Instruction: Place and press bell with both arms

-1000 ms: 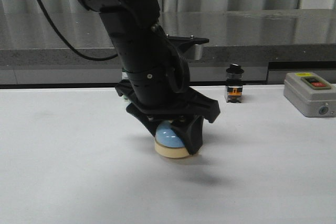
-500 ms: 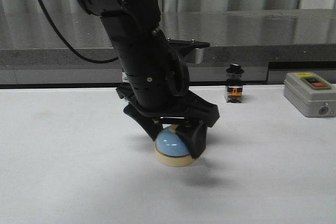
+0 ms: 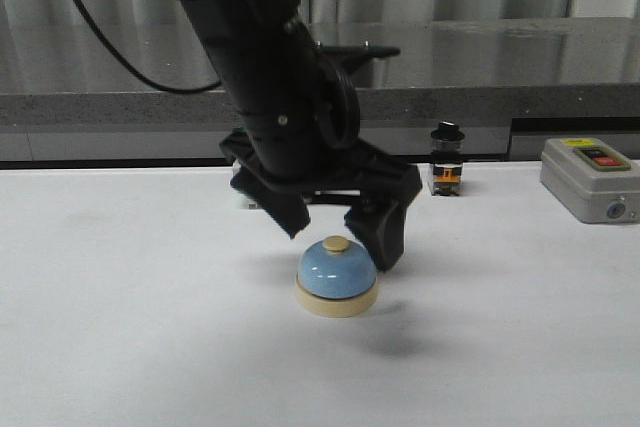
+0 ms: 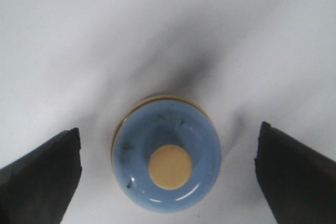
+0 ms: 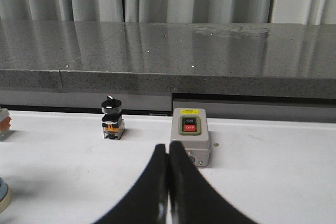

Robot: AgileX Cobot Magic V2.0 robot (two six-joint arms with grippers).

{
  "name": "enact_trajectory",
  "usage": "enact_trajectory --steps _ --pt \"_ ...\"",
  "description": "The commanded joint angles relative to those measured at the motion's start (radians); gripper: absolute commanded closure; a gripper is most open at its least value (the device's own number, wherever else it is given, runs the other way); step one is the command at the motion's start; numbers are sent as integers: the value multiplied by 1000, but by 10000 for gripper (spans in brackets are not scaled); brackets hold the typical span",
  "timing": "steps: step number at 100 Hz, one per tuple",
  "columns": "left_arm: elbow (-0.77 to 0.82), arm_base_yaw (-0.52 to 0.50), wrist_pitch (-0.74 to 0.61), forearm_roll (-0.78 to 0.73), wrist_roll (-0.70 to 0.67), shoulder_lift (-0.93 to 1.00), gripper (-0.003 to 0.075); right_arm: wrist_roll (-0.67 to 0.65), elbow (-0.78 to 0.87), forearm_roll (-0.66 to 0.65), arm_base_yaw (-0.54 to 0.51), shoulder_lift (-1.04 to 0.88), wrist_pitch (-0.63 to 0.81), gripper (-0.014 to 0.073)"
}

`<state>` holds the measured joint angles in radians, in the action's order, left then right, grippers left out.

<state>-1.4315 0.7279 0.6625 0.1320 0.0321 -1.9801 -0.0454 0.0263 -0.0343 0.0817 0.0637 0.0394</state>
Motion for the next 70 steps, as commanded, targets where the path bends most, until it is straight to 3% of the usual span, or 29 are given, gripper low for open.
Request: enact_trajectory --steps 1,32,70 --pt "-25 -15 -46 12 -18 129 79 8 -15 -2 -7 5 77 654" --pt "37 -140 -65 12 -20 345 79 8 -15 -2 -7 5 77 654" --pt "380 -435 -192 14 -45 718 79 8 -15 -2 -7 5 77 654"
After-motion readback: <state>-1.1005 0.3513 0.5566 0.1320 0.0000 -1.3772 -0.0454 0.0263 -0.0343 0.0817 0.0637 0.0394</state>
